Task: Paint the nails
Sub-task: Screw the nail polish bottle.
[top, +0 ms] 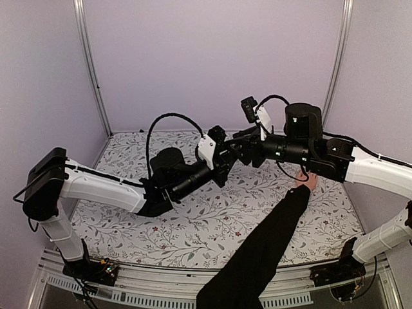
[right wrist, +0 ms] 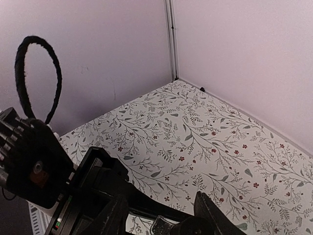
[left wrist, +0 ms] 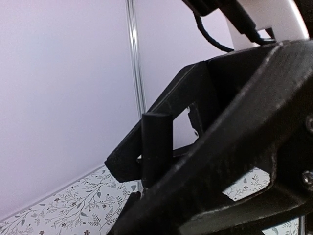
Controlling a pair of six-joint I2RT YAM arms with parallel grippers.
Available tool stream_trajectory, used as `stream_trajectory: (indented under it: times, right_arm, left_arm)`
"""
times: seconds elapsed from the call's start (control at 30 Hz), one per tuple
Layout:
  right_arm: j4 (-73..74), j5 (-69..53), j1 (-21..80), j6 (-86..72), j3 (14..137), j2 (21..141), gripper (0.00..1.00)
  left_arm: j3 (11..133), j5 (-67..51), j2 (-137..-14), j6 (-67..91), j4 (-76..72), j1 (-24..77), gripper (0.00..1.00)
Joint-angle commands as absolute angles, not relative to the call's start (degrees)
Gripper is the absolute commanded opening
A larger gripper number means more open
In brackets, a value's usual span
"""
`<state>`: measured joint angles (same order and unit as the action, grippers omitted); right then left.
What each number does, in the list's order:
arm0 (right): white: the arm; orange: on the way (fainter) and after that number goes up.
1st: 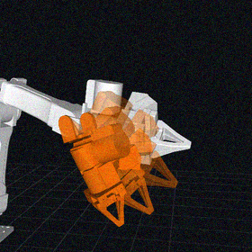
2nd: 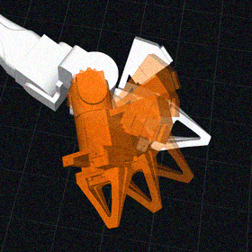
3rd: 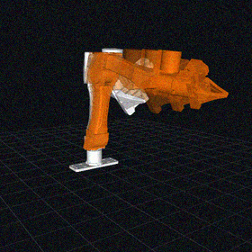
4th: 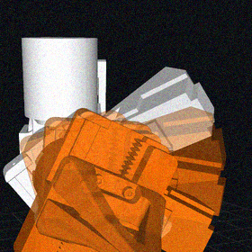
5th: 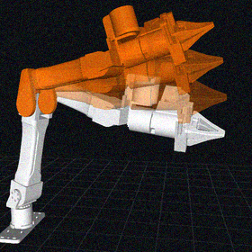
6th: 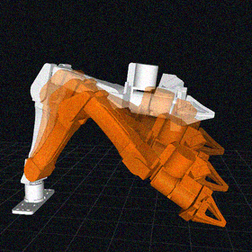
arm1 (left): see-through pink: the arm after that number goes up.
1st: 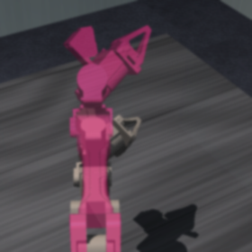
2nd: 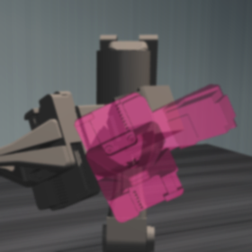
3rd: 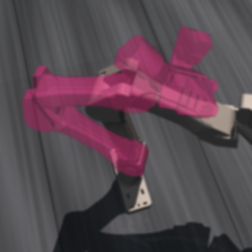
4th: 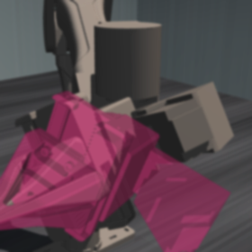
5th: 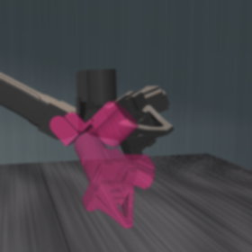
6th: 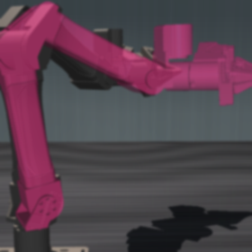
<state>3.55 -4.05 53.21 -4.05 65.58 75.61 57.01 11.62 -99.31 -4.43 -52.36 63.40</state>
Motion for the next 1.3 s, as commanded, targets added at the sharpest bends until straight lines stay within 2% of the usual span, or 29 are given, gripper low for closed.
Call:
stream_trajectory:
  times: [0.0,0.17,0.3,0.43,0.6,0.77,1.03,1.27]
  right_arm:
    - [5.7,-8.8,54.6,-3.5,63.9,72.7,0.53]
    - [5.8,-14.9,54.1,-1.2,61.9,69.0,0.73]
    - [6.7,-21.3,53.9,3.1,60.4,65.7,0.78]
    - [8.5,-26.8,53.8,5.7,60.5,63.2,0.79]
    - [11.4,-34.3,53.8,9.3,62.1,61.8,0.73]
    - [13.7,-40.3,53.8,12.3,64.3,62.9,0.64]
    - [15.3,-46.0,53.9,15.1,66.7,66.4,0.45]
    - [16.4,-47.0,54.4,16.7,67.2,68.5,0.36]
  left_arm:
    - [56.3,3.4,-96.9,-2.4,-52.8,62.0,0.0]
    - [54.3,-12.1,-95.1,0.9,-53.8,59.2,0.0]
    - [52.7,-26.5,-94.1,5.0,-56.7,56.1,0.0]
    - [52.9,-38.0,-94.1,5.6,-57.1,55.5,0.0]
    - [54.4,-49.3,-95.5,7.6,-57.6,55.5,0.0]
    - [55.4,-55.4,-96.9,11.1,-60.4,55.5,0.0]
    - [57.1,-58.6,-98.6,14.4,-62.6,56.2,0.0]
    - [57.6,-59.8,-99.3,15.5,-63.4,56.3,0.0]
